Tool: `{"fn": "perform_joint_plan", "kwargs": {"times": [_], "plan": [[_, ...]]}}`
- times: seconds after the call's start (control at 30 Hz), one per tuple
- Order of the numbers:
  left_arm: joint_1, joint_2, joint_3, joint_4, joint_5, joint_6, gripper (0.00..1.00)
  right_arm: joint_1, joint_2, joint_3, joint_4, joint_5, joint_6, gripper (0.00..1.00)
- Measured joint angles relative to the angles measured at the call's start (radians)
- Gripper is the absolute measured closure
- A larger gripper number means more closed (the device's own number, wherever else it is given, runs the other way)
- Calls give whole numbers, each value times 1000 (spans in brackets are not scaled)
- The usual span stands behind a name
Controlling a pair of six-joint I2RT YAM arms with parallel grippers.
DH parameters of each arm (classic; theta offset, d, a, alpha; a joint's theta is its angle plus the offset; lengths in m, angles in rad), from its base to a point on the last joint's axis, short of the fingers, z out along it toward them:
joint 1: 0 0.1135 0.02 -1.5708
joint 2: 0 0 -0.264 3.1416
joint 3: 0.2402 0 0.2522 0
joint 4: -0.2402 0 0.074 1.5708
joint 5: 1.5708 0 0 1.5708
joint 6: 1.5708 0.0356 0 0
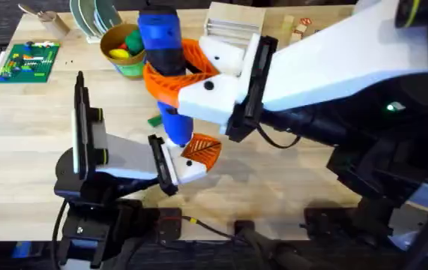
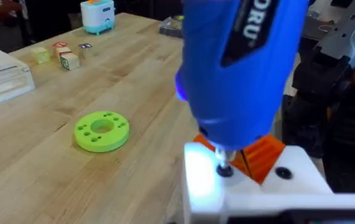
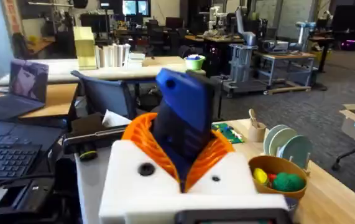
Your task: Pick up the gripper from the table and insert it into the empty holder that is missing its gripper. Then pick up a screw, insert it into the mounting hole, and use the screwdriver to tighten it. Finally, clean up the table by picking up the vegetable and placing it into the bucket.
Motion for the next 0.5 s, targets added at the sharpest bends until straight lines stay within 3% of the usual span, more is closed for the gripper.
{"fn": "perform_joint_plan", "kwargs": {"times": [0.33, 0.5], "plan": [[-1, 0, 0, 0, 0, 0, 987, 2, -2, -2, 44, -4, -3, 977], [-1, 0, 0, 0, 0, 0, 987, -3, -63, -3, 111, -4, -20, 977]]}}
